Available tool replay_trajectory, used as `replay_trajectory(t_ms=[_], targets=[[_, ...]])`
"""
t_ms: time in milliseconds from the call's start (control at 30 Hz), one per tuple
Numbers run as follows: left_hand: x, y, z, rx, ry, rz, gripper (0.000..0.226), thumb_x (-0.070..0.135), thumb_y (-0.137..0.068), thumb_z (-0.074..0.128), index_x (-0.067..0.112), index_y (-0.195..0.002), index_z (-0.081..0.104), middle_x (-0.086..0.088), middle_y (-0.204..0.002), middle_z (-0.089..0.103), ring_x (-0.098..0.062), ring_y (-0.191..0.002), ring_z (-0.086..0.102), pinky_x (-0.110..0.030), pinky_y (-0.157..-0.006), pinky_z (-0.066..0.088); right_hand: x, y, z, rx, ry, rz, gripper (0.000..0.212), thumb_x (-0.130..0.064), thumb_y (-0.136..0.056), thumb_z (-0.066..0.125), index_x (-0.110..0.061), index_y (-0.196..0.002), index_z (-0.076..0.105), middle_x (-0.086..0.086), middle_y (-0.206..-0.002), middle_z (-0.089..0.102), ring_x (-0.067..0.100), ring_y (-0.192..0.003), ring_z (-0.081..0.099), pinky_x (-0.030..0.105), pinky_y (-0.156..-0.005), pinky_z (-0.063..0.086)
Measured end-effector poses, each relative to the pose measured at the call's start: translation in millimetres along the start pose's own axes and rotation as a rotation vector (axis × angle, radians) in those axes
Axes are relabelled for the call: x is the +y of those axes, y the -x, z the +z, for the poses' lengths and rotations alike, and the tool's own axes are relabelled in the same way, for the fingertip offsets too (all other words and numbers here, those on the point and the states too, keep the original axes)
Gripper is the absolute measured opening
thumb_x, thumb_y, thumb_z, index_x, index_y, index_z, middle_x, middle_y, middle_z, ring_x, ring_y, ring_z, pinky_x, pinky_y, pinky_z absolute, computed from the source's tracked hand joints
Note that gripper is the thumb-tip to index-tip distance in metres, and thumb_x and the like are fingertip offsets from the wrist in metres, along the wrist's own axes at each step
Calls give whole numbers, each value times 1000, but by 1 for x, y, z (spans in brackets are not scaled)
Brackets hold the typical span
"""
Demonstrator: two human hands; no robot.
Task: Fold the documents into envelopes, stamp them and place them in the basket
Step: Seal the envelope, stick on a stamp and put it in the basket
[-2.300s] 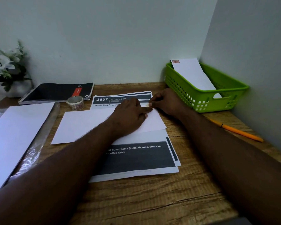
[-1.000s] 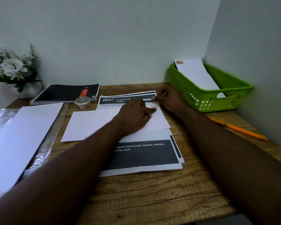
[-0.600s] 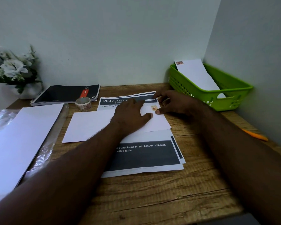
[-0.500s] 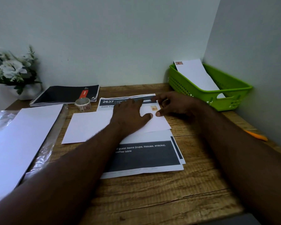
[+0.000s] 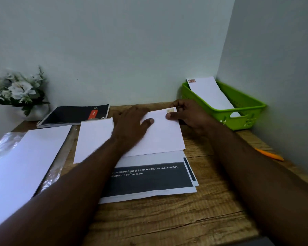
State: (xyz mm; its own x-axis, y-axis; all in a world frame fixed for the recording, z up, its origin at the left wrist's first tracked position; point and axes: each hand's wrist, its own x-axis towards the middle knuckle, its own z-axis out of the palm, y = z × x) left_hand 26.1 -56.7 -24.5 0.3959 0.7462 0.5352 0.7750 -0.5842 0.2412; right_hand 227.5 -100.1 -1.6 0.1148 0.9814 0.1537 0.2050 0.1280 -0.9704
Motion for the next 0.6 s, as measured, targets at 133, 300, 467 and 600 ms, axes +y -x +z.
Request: replay_trajectory(t_ms=[133,300,467,600], targets=[[1,-4,-20,21,118,53,29,30,-94,54,27,-122,63,-2,-106,65,-22,-109,56,-32,-88,34,-12,7,3,50,-155,-13,23,7,-73,74,-9,-68,58,0,-60,66,15,-61,65,27,-64,58],[12,-9,-50,2,271,49,24,21,-92,61,14,-113,70,-5,-108,70,-21,-105,60,-29,-90,42,-25,13,0,85,-275,0,7,-5,-80,72,-7,-80,65,4,-74,70,17,-66,64,24,-62,54],[29,-29,-89,-139,191,75,15,20,-88,66,16,-100,74,0,-96,70,-11,-80,57,-23,-72,39,-38,20,-2,141,-361,8,16,-24,-86,67,-8,-89,69,-1,-73,70,16,-68,63,27,-64,49],[38,-52,-123,-184,142,59,10,19,-83,72,17,-92,75,-2,-89,73,-14,-77,64,-25,-69,49,-50,22,-15,141,-562,-5,36,-46,-91,54,-17,-105,70,-2,-87,72,10,-67,64,26,-63,48]])
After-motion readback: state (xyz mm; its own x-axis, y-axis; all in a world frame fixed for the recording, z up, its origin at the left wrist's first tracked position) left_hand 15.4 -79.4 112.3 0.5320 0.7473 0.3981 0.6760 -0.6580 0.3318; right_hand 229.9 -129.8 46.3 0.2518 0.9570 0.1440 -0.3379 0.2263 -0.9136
